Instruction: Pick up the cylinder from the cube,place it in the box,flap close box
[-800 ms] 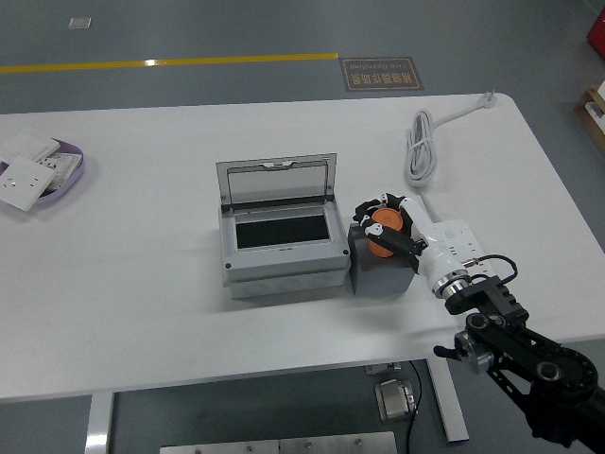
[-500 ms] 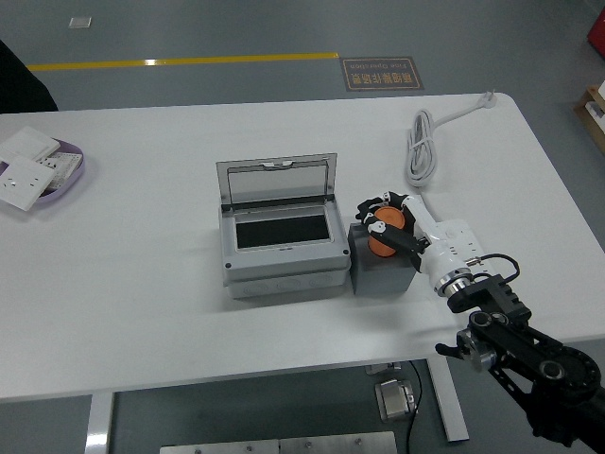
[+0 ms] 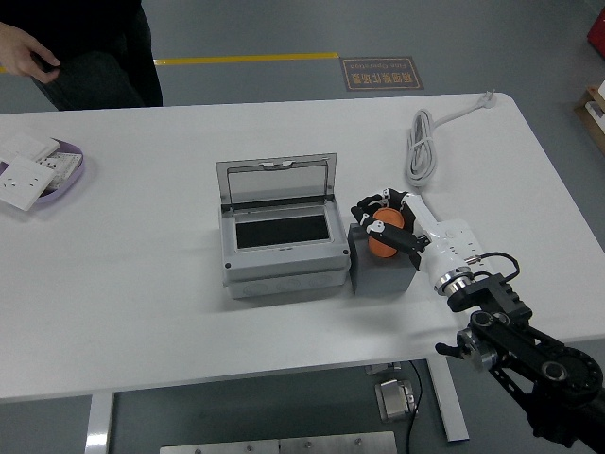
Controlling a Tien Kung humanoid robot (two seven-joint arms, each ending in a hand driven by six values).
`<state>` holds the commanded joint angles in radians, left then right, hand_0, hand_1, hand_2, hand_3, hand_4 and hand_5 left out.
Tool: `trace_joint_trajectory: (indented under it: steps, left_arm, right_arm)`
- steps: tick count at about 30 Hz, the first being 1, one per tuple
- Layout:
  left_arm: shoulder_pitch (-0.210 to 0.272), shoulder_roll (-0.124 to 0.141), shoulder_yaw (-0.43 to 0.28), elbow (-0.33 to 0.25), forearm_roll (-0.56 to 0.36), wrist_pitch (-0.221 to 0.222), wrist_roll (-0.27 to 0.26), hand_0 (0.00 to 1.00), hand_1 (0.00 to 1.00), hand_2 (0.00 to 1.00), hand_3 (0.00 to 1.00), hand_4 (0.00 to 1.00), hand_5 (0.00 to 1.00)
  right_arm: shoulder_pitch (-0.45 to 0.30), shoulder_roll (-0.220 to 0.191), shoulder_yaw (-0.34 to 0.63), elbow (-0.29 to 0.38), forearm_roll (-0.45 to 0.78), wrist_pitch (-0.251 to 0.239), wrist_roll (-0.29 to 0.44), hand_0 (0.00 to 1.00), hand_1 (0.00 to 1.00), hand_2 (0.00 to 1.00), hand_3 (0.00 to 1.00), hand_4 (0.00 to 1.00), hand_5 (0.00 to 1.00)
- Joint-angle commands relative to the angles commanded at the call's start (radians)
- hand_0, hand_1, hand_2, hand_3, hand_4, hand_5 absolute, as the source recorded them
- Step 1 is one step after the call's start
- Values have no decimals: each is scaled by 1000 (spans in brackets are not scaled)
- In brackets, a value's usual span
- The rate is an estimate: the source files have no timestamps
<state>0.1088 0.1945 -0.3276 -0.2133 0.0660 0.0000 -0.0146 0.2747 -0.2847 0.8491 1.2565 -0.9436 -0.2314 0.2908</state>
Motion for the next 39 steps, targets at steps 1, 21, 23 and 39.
trace_joint_trajectory:
  steps: [1, 21, 23, 39]
  left_arm:
    - [0, 0, 0, 0, 0, 0, 0, 629, 647, 625, 668, 722, 253]
    - [-5, 7, 6, 4, -13, -8, -10, 629, 647, 625, 668, 722, 253]
    - [-5, 7, 8, 5, -14, -7, -10, 629, 647, 625, 668, 722, 253]
    - [-8, 9, 13, 6, -18, -2, -10, 629, 647, 625, 668, 722, 253]
  right_arm:
    - [0, -1, 2, -1, -4, 0, -1, 628, 566, 459, 466, 885, 388]
    - [-7, 0, 8, -9, -67, -1, -26, 680, 612, 544, 570, 898, 280]
    - [-7, 1, 5, -9, -69, -2, -27, 735, 644, 572, 621, 889, 298]
    - [-5, 4, -8, -9, -74, -6, -31, 754, 661, 603, 643, 658, 153]
